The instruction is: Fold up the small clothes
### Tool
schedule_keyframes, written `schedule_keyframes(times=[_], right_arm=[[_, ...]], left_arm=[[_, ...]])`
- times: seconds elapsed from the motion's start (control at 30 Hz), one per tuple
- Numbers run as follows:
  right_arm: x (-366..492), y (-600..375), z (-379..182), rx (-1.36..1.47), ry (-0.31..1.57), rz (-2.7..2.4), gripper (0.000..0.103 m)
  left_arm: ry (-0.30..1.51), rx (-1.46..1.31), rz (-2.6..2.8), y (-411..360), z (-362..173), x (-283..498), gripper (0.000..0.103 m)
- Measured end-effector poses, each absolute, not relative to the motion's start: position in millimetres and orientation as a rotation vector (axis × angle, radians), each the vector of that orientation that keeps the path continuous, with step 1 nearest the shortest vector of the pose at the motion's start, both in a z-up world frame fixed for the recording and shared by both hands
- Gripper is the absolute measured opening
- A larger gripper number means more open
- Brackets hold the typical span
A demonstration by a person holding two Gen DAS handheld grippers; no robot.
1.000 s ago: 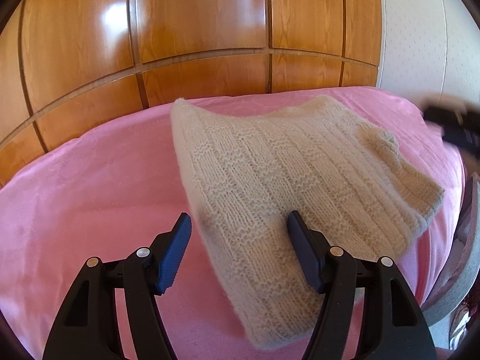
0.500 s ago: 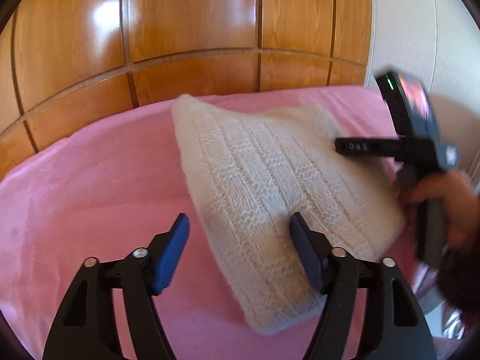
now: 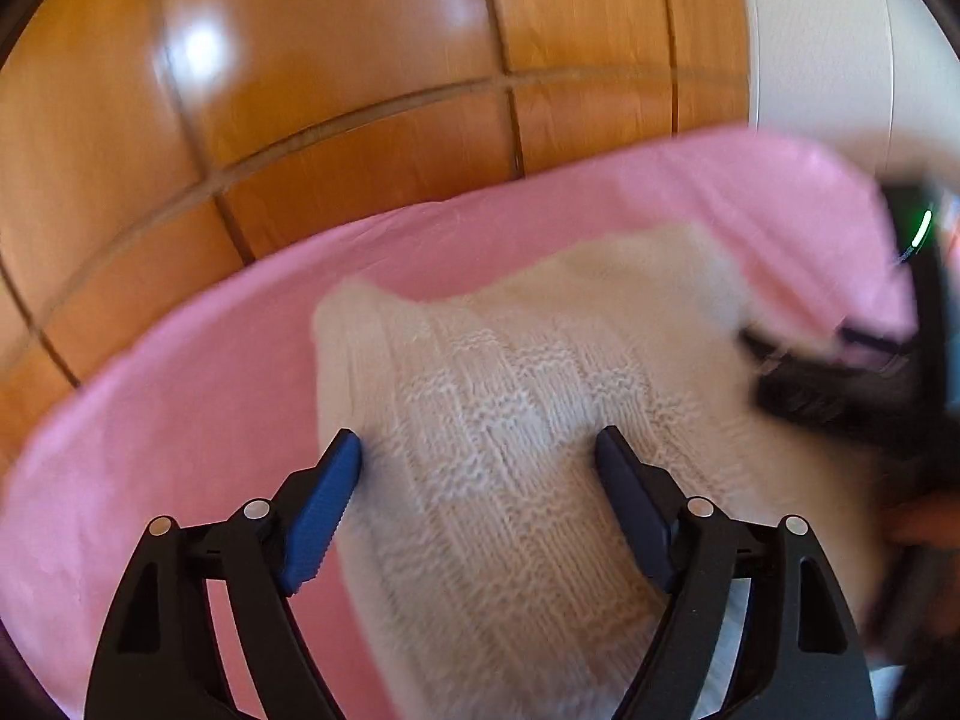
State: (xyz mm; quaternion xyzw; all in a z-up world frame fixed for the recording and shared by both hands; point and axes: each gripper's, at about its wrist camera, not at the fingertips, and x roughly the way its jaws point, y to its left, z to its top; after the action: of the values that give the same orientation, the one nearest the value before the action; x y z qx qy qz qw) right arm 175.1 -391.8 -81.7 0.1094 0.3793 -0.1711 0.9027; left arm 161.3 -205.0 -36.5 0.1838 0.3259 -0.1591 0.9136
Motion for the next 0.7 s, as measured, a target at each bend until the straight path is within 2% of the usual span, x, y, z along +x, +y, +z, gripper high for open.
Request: schedule_keyframes(times=[0.13, 0.27, 0.53, 0.63, 0.7], right_arm=[[181.9, -405.0, -91.1, 0.306, 0.804, -0.341, 0.1], [176.6, -411.8, -94.6, 0.359, 0.776, -0.292, 0.101], [146.0, -406.9, -77.0, 0.387, 0.732, -0.256, 0.101], [117.6, -395.7, -63.0, 0.444, 0.702, -0.194, 0.101], [106.7, -385.6, -58.0, 0.466, 0.686, -0.122, 0.101]], left_arm=[[0.642, 0.374, -0.315, -208.6, -40.6, 160.9, 0.079], [0.541, 0.378, -0.334, -191.4, -43.3, 123.2, 0.079], [0.476, 0.201, -0.386, -148.3, -34.0, 74.1, 0.081], [0.554, 0.193, -0.425, -149.6, -45.5, 76.6, 0.081], [0.614, 0.299, -0.429, -169.4, -62.3, 79.3, 0.085]])
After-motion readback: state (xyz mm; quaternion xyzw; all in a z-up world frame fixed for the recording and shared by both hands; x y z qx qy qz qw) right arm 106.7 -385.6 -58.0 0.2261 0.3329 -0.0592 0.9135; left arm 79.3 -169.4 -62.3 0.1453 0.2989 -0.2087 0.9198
